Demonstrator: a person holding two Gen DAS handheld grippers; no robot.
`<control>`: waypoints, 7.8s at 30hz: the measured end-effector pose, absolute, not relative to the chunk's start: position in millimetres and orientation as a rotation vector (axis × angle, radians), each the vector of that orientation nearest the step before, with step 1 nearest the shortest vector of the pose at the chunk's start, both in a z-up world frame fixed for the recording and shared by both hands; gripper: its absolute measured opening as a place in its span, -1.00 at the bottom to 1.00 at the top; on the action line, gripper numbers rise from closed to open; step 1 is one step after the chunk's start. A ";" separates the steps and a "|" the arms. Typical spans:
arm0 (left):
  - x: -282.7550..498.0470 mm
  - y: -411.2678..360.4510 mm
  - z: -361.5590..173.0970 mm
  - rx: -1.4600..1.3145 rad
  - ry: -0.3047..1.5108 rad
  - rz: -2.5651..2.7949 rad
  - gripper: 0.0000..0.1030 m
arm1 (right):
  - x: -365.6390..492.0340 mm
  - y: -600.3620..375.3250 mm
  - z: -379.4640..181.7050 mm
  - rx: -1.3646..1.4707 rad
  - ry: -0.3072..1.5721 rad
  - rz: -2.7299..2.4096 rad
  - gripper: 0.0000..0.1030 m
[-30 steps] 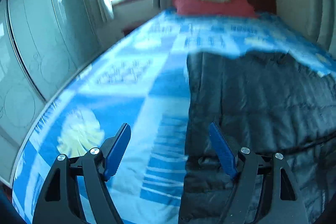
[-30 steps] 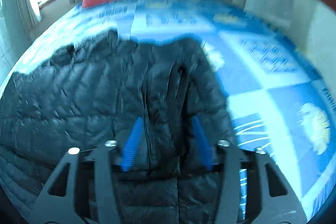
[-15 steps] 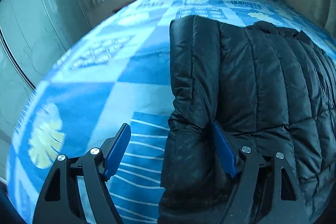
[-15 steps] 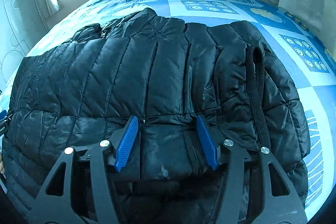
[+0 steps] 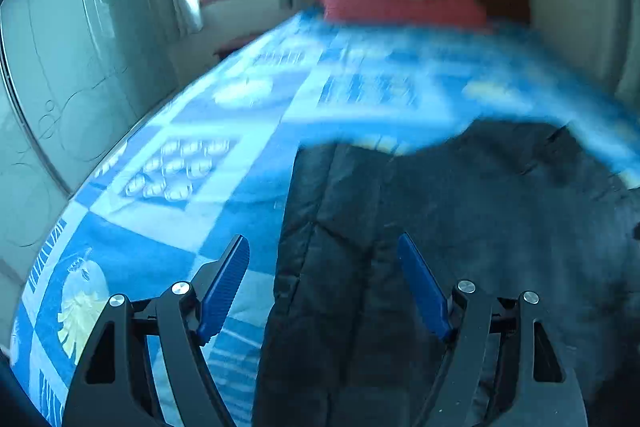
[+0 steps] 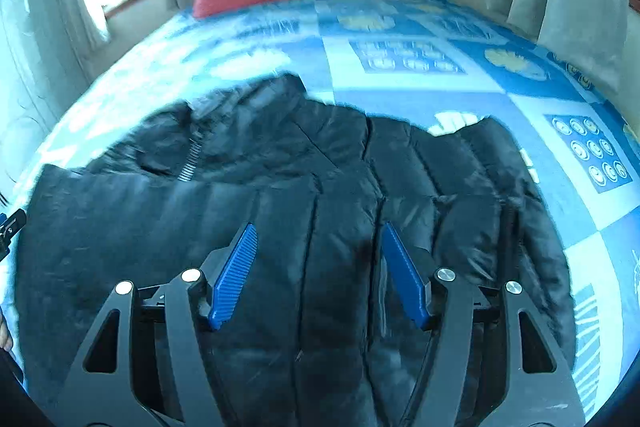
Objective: Fold large clothes
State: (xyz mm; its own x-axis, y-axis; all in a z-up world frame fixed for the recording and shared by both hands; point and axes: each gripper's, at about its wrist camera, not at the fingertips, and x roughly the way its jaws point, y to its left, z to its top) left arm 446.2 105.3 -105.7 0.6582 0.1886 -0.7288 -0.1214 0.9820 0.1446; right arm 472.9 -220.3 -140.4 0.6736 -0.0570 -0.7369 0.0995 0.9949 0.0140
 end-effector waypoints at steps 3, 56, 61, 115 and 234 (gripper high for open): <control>461.7 116.4 -135.8 0.022 0.915 0.144 0.54 | 475.5 -219.6 -154.7 0.059 0.827 -0.082 0.35; 124.3 181.2 -110.0 -0.173 0.993 -0.051 0.68 | 94.3 -332.6 -151.1 0.146 0.878 -0.149 0.52; 88.8 172.2 -121.4 -0.175 1.050 -0.100 0.68 | 58.1 -334.9 -164.6 0.180 0.900 -0.124 0.52; 276.9 124.8 -105.4 -0.318 0.956 -0.233 -0.79 | 258.4 -358.8 -169.0 0.721 0.893 0.134 -0.82; 567.5 99.5 -128.9 -0.097 0.967 -0.115 -0.59 | 583.7 -327.1 -141.7 0.047 0.885 -0.181 -0.34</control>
State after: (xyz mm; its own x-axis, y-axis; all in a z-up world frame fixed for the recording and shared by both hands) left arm 567.5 99.5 -128.9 0.5629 -0.1403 -0.8145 0.0540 0.9896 -0.1332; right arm 583.7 -327.1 -141.7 0.6187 -0.1382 -0.7733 0.1770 0.9836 -0.0342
